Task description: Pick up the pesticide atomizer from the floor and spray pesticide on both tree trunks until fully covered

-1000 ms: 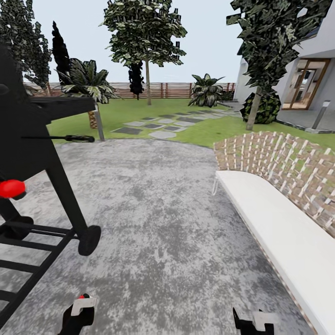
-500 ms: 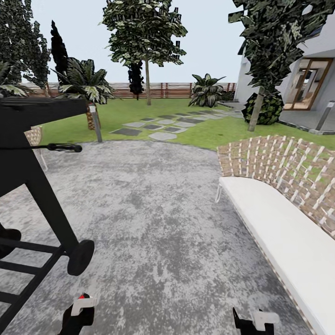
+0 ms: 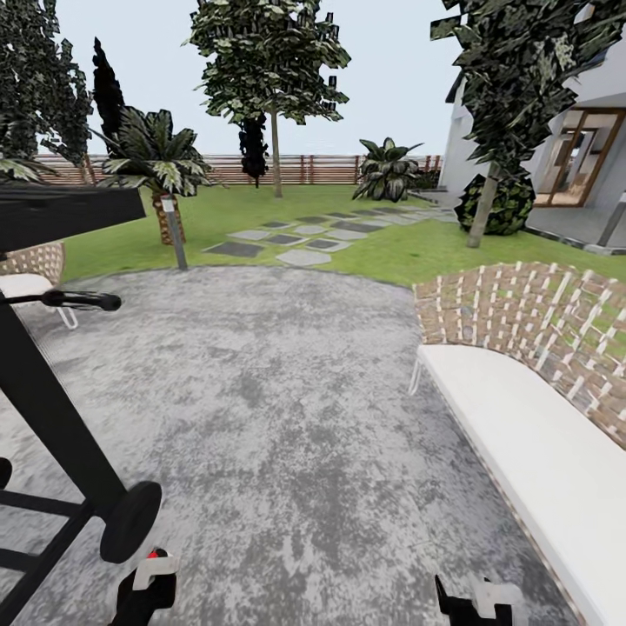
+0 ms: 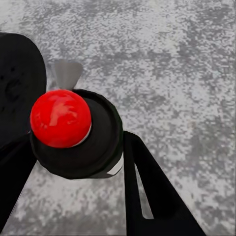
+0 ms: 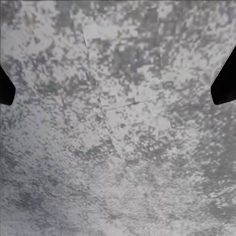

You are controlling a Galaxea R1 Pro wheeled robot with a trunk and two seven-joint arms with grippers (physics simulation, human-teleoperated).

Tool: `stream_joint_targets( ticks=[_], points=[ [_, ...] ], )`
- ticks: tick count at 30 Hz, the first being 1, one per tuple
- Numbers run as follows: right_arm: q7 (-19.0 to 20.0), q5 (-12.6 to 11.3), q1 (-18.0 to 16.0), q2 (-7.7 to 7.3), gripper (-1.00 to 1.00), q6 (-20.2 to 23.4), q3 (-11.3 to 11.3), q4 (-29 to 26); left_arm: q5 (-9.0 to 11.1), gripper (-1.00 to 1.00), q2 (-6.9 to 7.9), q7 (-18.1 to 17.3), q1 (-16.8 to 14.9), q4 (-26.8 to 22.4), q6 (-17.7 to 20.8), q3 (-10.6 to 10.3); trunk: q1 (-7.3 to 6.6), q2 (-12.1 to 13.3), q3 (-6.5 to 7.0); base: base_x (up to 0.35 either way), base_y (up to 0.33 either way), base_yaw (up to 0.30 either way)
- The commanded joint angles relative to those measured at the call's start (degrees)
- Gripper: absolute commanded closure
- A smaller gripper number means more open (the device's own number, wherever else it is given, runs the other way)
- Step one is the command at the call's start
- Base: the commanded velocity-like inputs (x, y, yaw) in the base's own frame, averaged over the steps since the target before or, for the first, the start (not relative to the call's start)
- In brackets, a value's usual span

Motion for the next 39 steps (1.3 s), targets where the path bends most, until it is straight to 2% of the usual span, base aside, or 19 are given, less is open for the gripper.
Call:
stream_joint_targets(
  ticks=[1,39],
  points=[
    [0.0,0.0,0.0,0.02,-1.0,-0.2,0.0,0.0,0.2,1.0,-0.02,-0.3,0.0,0.0,-0.2,0.2,0.02,0.0,0.0,0.337,0.0,0.0],
    [0.0,0.0,0.0,0.02,-1.0,-0.2,0.0,0.0,0.2,1.0,0.01,-0.3,0.0,0.0,-0.2,0.2,0.02,0.0,0.3,0.337,0.0,0.0]
  ],
)
